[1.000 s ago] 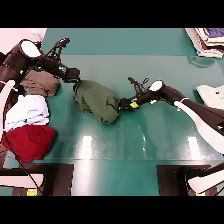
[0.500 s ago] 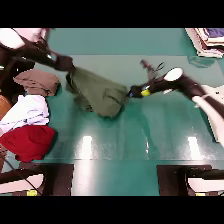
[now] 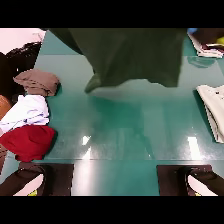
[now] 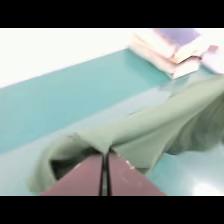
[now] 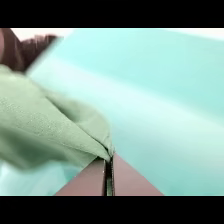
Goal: Fold the shirts.
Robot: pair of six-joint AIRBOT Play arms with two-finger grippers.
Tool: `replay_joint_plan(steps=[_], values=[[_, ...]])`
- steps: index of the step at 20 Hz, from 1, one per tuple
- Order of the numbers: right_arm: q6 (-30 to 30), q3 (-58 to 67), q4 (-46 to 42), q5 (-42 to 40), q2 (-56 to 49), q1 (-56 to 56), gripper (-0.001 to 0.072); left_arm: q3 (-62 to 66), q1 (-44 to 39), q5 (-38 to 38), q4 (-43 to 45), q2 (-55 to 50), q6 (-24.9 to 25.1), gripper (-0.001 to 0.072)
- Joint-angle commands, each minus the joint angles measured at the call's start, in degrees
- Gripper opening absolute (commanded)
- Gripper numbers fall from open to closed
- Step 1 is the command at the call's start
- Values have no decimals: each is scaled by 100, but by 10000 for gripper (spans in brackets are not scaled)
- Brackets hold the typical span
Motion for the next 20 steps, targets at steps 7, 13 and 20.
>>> replay_joint_plan(steps=[7, 13, 20], values=[[107, 1429, -289, 723, 599, -170, 16, 651, 4, 61, -1493, 417, -11, 21], [372, 656, -284, 2098, -811, 166, 16, -1591, 4, -1176, 289, 28, -411, 22], [243, -2035, -278, 765, -2332, 1178, 18, -5919, 7, 684, 645, -352, -109, 23]])
